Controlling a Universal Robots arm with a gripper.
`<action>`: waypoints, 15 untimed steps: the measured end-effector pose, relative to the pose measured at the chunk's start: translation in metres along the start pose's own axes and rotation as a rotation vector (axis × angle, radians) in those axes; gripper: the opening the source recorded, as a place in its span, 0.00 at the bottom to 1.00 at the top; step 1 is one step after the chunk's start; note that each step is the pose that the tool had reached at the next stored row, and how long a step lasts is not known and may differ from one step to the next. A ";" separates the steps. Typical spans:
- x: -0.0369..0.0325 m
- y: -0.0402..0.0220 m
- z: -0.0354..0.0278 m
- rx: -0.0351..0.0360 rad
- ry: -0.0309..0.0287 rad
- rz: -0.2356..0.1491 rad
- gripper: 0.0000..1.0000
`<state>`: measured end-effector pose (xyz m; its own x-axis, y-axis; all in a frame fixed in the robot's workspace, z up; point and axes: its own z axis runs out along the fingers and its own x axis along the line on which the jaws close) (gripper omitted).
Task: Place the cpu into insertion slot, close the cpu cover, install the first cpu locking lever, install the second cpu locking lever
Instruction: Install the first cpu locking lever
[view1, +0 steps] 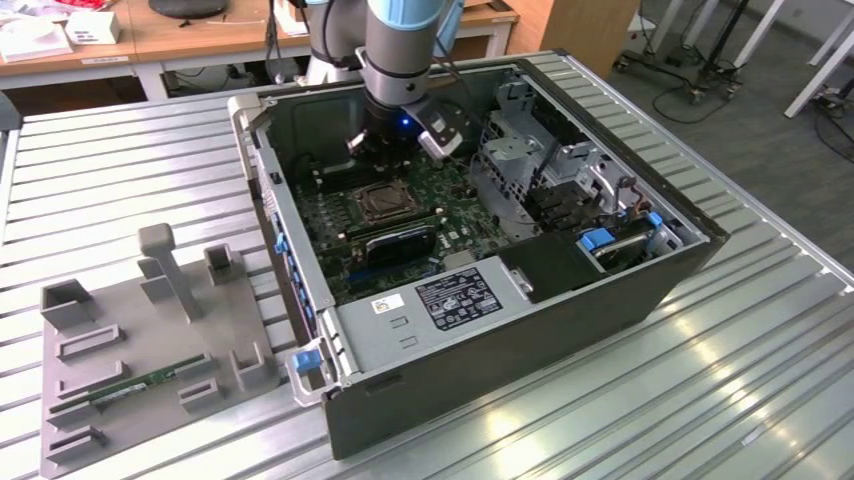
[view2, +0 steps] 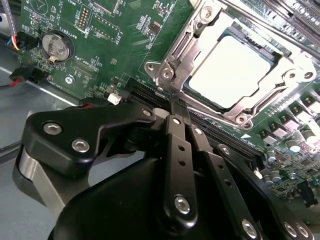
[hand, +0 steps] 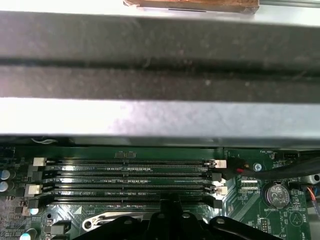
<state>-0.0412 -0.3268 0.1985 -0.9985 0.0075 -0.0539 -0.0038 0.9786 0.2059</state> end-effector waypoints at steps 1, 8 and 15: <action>-0.0001 0.0003 -0.0014 0.0001 0.0000 0.000 0.11; -0.0008 0.0038 -0.0130 0.0000 0.0000 0.000 0.11; -0.0007 0.0045 -0.0153 -0.0001 -0.0001 0.000 0.11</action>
<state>-0.0413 -0.3255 0.2144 -0.9985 0.0075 -0.0540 -0.0038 0.9785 0.2060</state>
